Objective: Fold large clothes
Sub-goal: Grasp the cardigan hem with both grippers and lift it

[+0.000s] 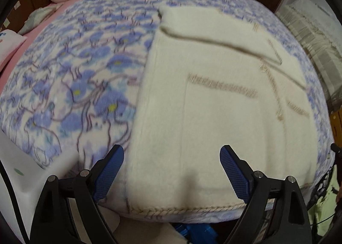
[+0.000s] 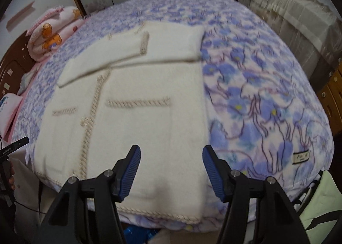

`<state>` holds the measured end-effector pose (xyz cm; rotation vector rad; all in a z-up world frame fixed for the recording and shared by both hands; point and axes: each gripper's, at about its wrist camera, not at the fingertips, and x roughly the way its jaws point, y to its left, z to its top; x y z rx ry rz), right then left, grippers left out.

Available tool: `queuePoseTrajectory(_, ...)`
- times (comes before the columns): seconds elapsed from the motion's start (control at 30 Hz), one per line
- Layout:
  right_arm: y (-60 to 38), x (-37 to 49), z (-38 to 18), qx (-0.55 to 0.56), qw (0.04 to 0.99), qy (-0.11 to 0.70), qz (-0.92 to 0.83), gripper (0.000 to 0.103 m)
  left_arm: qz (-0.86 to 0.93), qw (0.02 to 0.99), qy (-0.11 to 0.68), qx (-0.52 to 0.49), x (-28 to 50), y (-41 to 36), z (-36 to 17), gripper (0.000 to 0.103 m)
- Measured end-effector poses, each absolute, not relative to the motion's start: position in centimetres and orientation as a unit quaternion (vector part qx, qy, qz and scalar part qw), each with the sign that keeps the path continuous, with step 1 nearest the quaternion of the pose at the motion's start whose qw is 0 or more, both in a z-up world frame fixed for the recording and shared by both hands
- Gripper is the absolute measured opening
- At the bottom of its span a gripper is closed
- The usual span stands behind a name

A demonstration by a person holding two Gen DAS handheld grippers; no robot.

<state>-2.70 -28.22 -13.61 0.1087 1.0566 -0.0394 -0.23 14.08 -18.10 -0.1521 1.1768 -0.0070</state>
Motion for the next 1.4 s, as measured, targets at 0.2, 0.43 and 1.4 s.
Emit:
queuePoseTrajectory(0.2,-30.2,-3.0,-17.6,0.057,0.828,0.557,-0.006,0.060,0.004,0.796,0.604,-0.051,-0.3,14.6,-22.8,0.090)
queuePoseTrajectory(0.43,-31.5,-3.5,-21.8,0.089,0.790,0.606,0.020,0.060,-0.008,0.784,0.618,-0.055,-0.1,15.3,-24.4,0.093)
queuePoseTrajectory(1.4,-28.2,-2.4,-14.3,0.157,0.833,0.501,0.174,0.010,-0.194,0.756,0.584,-0.221,4.2,14.7,-18.6,0.008)
